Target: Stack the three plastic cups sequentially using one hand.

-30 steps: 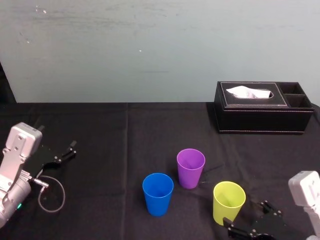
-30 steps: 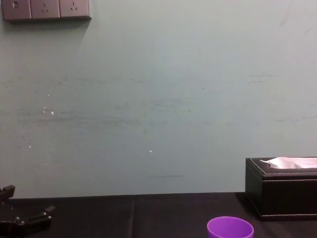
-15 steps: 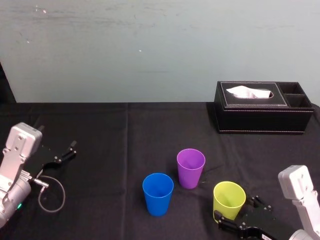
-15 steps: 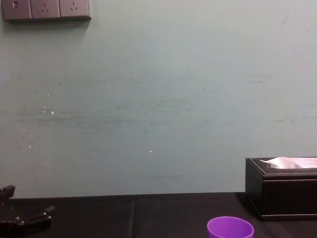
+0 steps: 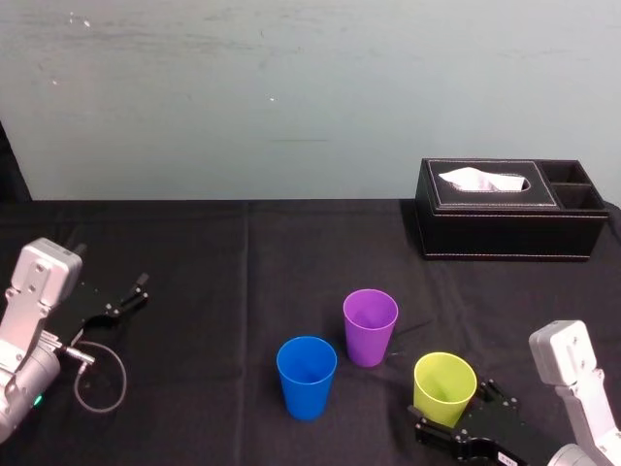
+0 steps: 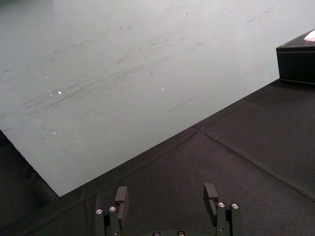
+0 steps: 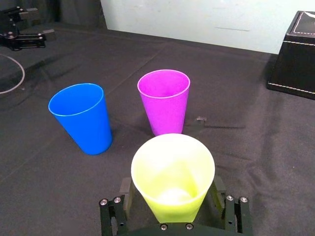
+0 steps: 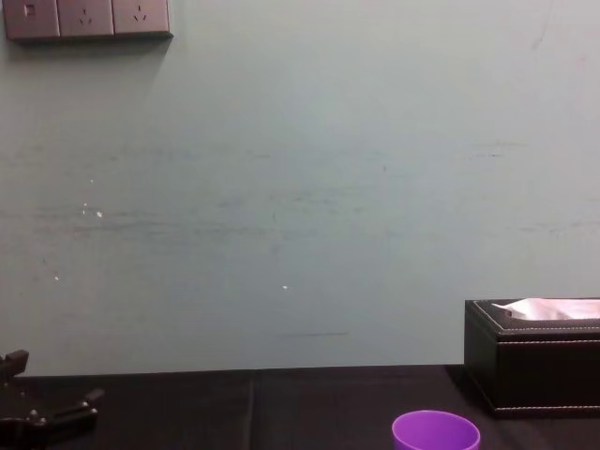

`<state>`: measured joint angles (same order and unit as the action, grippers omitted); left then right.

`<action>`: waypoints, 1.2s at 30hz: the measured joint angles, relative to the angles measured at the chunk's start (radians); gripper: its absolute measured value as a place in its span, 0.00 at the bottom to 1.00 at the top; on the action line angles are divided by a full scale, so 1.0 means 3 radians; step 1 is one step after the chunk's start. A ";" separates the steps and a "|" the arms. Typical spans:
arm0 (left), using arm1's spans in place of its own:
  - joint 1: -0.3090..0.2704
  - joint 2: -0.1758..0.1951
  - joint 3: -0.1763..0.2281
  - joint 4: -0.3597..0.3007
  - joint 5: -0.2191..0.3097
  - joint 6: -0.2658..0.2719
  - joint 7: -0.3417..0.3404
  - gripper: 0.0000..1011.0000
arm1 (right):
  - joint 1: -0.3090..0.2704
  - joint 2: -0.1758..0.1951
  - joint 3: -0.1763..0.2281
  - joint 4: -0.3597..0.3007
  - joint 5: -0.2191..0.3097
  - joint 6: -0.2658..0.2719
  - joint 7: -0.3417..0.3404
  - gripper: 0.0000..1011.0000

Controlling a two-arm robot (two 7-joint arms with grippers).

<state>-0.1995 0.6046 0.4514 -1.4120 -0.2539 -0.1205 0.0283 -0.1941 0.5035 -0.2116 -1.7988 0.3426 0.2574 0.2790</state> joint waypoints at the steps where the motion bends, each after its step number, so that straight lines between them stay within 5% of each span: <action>1: 0.0000 0.0000 0.0000 0.0000 0.0000 0.0000 0.0000 0.99 | 0.0006 -0.0009 -0.0003 0.0007 -0.0007 0.0000 0.0000 0.99; 19: 0.0000 0.0000 0.0000 0.0000 0.0000 0.0000 0.0000 0.99 | 0.0103 -0.0141 -0.0066 0.0145 -0.0170 -0.0132 -0.0041 0.99; 36: 0.0000 0.0000 0.0000 0.0000 0.0000 0.0000 0.0000 0.99 | 0.0097 -0.0127 -0.0064 0.0127 -0.0149 -0.0106 -0.0039 0.99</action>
<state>-0.1995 0.6047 0.4514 -1.4120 -0.2539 -0.1205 0.0283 -0.1651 0.4653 -0.2308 -1.7607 0.2979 0.2255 0.2673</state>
